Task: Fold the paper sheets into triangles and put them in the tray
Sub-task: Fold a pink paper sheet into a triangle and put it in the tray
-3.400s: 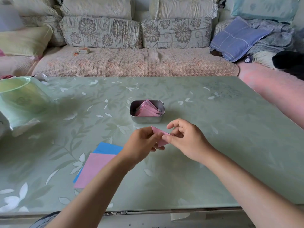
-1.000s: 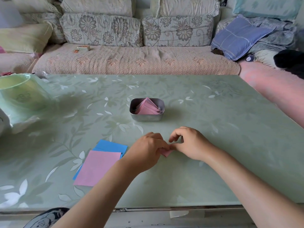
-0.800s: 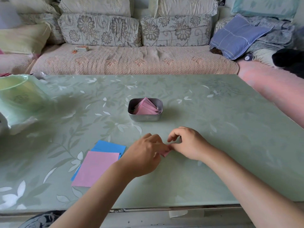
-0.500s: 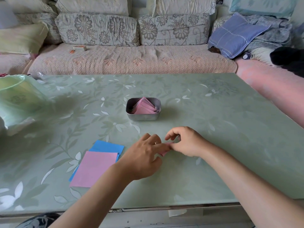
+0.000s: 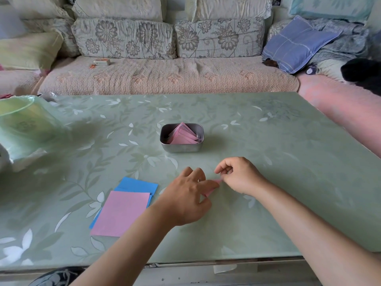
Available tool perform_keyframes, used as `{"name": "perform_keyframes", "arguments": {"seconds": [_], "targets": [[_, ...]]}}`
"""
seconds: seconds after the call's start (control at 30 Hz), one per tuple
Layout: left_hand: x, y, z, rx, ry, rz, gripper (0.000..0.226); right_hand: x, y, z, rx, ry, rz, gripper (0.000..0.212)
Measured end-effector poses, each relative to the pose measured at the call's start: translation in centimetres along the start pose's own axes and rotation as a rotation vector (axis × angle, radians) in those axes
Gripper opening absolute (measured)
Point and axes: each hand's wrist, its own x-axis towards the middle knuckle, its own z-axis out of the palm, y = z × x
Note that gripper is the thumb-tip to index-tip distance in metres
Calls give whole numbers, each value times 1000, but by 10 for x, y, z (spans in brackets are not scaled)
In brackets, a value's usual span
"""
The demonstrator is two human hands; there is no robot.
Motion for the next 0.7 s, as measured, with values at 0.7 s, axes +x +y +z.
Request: {"name": "perform_keyframes", "arguments": {"seconds": [0.7], "targets": [[-16,-7,-9,-149,-56,-20,31,-6,-2,1,31,-29,8,20]]}}
